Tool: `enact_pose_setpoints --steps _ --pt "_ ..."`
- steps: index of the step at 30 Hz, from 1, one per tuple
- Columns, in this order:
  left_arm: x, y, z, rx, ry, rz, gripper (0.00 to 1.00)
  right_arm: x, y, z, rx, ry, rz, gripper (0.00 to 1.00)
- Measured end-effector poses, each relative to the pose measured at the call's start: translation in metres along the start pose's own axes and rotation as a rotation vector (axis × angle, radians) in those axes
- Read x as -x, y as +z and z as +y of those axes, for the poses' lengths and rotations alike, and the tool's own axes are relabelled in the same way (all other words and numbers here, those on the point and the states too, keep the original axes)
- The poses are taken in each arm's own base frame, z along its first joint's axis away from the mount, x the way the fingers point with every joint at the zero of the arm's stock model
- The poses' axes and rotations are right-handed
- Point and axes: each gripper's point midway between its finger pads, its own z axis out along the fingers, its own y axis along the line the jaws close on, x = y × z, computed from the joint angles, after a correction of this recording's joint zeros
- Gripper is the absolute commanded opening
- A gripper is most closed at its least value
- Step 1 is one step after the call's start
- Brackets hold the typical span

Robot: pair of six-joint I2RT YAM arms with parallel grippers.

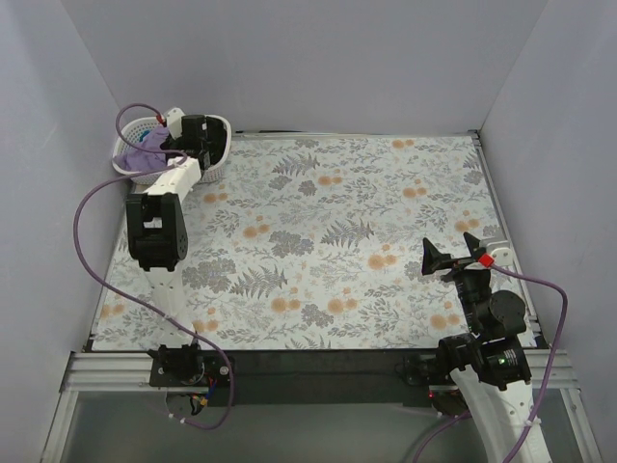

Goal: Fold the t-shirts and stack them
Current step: Grab the tshirt from the pile

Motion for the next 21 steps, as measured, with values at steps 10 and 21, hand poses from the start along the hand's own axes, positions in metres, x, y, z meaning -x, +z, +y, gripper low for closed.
enact_pose_setpoints --steps 10,21 --pt "0.005 0.082 0.024 0.064 -0.023 -0.040 0.66 -0.012 0.005 0.005 0.024 -0.004 0.052 0.98" --pt "0.017 0.069 0.009 -0.043 -0.021 -0.048 0.04 -0.018 0.008 0.009 0.050 -0.005 0.081 0.98"
